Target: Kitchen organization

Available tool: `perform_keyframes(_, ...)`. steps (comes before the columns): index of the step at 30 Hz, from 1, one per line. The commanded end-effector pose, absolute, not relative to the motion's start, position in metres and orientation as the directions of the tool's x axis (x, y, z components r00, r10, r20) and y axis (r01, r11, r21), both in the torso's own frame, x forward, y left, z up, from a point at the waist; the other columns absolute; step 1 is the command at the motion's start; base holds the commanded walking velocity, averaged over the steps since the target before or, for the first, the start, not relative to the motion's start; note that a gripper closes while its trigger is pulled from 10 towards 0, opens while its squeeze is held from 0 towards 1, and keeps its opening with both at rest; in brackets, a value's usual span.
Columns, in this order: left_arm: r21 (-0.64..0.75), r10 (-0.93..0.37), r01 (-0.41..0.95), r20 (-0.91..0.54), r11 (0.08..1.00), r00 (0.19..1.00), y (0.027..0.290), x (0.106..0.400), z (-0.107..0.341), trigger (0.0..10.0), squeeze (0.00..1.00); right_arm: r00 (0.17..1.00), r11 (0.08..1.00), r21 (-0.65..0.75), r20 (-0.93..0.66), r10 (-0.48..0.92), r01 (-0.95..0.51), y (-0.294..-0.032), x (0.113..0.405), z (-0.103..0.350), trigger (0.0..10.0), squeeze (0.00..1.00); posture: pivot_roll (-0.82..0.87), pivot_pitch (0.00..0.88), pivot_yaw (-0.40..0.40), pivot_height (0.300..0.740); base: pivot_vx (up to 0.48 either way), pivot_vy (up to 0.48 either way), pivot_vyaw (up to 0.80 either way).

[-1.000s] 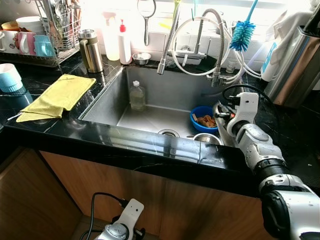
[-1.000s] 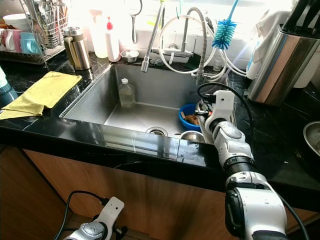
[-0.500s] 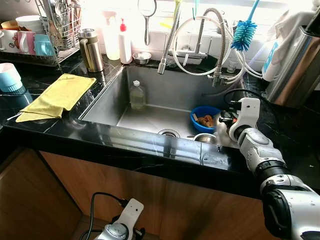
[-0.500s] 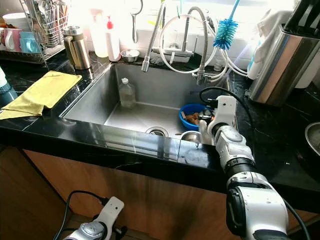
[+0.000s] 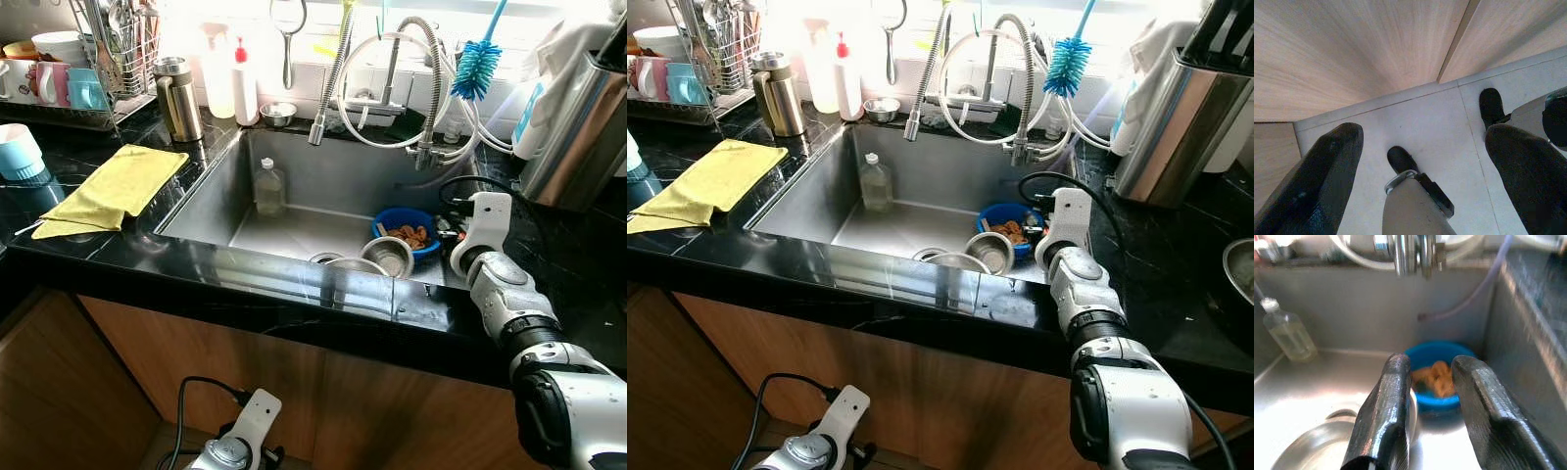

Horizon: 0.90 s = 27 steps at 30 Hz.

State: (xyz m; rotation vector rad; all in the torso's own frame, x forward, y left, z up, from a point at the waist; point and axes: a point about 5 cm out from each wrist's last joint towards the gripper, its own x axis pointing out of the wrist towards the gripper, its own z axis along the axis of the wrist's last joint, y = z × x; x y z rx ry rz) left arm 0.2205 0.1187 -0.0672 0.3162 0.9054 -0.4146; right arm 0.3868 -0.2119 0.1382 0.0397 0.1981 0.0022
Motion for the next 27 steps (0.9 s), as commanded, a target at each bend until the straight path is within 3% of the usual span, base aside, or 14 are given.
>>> perform_keyframes(1, 0.101, -0.211, 0.480, -0.806, 0.871, 0.553, 0.119, 0.221, -0.067, 10.0, 0.00, 0.996, 1.000, 0.006, -0.091, 0.003, -0.003, -0.209, 0.390, 0.156, 10.0, 0.00, 0.08, 0.000, -0.069, 0.736, 0.000, 0.000, 0.00)
perform_keyframes(5, 0.106, -0.211, 0.482, -0.804, 0.870, 0.556, 0.120, 0.221, -0.067, 10.0, 0.00, 0.999, 1.000, -0.031, 0.041, 0.002, 0.000, -0.205, 0.382, 0.165, 10.0, 0.00, 0.06, 0.000, -0.060, 0.736, 0.000, 0.000, 0.00)
perform_keyframes(13, 0.110, -0.211, 0.485, -0.802, 0.868, 0.559, 0.121, 0.221, -0.067, 10.0, 0.00, 0.991, 0.999, -0.045, 0.136, -0.014, 0.020, -0.202, 0.369, 0.171, 10.0, 0.00, 0.05, 0.000, -0.055, 0.736, 0.000, 0.000, 0.00)
perform_keyframes(17, 0.109, -0.217, 0.482, -0.792, 0.870, 0.571, 0.121, 0.222, -0.066, 10.0, 0.00, 0.957, 0.987, -0.039, 0.253, -0.140, 0.155, -0.207, 0.323, 0.164, 10.0, 0.00, 0.04, 0.000, -0.056, 0.736, 0.000, 0.000, 0.00)
perform_keyframes(27, 0.120, -0.216, 0.489, -0.789, 0.864, 0.575, 0.122, 0.225, -0.064, 10.0, 0.00, 0.962, 0.981, -0.059, 0.216, -0.169, 0.186, -0.202, 0.312, 0.161, 10.0, 0.00, 0.05, 0.003, -0.055, 0.736, 0.000, 0.000, 0.00)
